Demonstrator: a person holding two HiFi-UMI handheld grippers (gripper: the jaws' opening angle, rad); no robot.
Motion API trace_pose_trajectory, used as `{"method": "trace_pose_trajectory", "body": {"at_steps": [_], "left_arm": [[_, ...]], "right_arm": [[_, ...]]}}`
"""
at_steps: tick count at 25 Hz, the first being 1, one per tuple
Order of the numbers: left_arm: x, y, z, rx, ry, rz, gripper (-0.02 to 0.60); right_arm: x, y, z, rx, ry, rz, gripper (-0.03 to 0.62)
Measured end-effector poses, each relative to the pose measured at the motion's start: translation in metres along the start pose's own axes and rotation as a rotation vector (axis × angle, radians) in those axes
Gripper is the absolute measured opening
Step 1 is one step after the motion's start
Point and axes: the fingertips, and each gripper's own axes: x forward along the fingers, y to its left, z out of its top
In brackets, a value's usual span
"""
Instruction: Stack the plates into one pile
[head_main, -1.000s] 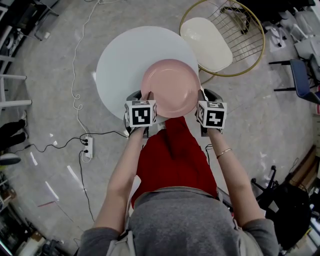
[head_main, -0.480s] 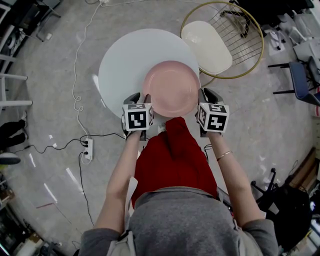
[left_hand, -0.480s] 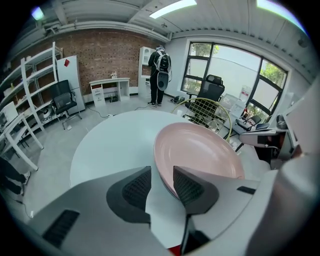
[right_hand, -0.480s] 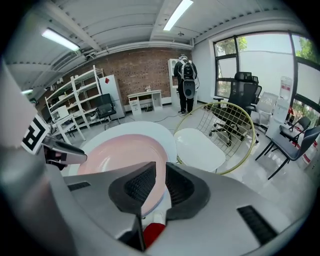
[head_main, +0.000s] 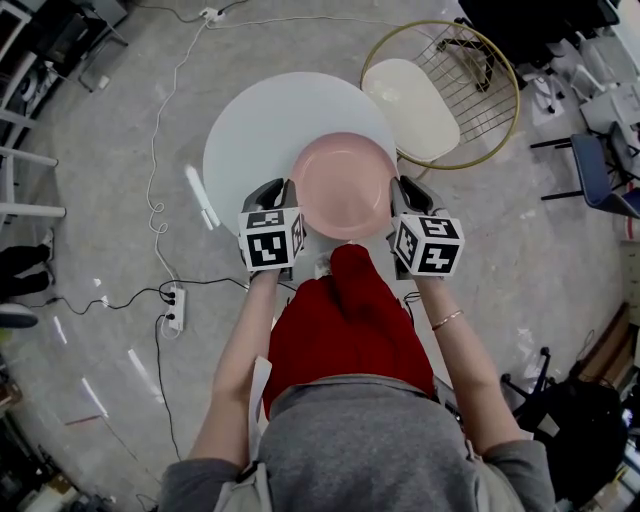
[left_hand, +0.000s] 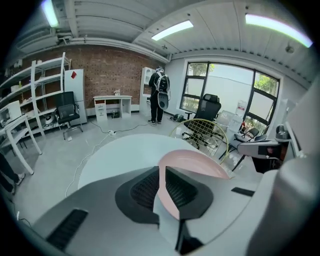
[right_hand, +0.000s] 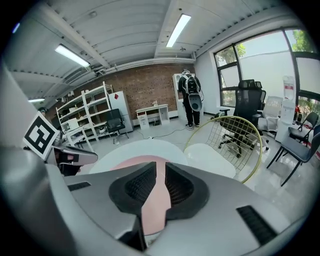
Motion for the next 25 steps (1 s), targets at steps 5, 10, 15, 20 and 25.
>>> {"method": "trace_pose_trajectory", "body": {"at_steps": [5, 10, 15, 20, 25], "left_arm": [[-0.023, 0.003, 0.024, -0.011, -0.092, -0.006, 0.018], [-0.053, -0.002, 0.055, 0.026, -0.235, -0.018, 0.017], [-0.081, -0.012, 0.085, 0.065, -0.346, -0.029, 0.015], [-0.106, -0.017, 0.110, 0.102, -0.432, -0.028, 0.015], [-0.122, -0.018, 0.126, 0.116, -0.500, -0.023, 0.015]], "right_arm": [[-0.020, 0.020, 0.022, 0.001, -0.093, 0.052, 0.060], [-0.048, 0.037, 0.056, -0.007, -0.231, 0.098, 0.035], [-0.070, 0.047, 0.082, -0.016, -0.316, 0.125, 0.029], [-0.089, 0.058, 0.105, -0.045, -0.390, 0.153, 0.028], [-0.098, 0.063, 0.126, -0.066, -0.454, 0.174, 0.028]]}}
